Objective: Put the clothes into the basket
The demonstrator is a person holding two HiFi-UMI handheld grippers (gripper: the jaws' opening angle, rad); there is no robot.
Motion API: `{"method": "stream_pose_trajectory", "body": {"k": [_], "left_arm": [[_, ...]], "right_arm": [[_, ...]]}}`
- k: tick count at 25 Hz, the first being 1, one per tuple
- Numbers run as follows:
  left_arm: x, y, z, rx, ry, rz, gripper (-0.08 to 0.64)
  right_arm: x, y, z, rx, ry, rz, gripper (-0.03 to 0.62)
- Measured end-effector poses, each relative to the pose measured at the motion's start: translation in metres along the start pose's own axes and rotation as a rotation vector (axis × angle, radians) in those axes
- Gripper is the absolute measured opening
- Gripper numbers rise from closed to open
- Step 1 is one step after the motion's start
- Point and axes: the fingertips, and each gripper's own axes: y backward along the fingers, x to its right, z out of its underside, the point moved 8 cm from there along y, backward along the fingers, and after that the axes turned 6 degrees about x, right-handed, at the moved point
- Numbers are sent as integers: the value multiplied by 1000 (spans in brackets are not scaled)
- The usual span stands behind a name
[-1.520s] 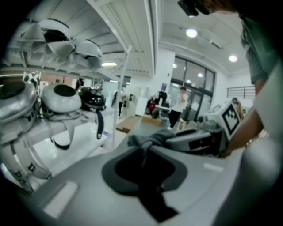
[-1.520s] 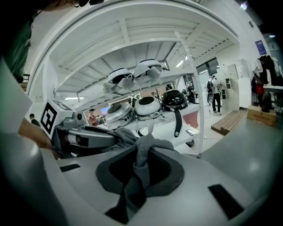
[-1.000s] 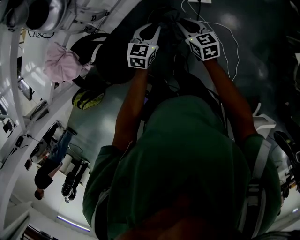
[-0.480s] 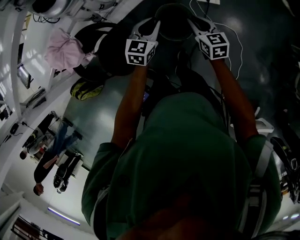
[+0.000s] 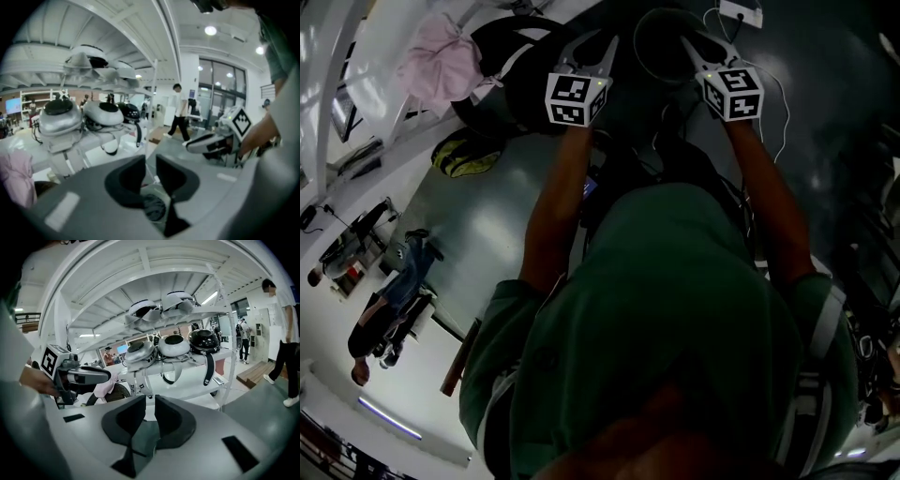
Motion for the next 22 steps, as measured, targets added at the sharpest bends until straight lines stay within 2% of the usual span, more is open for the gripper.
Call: {"method": "stream_pose_trajectory", "body": {"k": [9, 22], "left_arm": [[-61, 85, 11, 47, 24, -94, 58], [-171, 225, 37, 97, 67, -223, 58]], "right_arm": [[-81, -32, -17, -2, 63, -49, 54], [-212, -99, -50, 19, 140, -91, 54]]}}
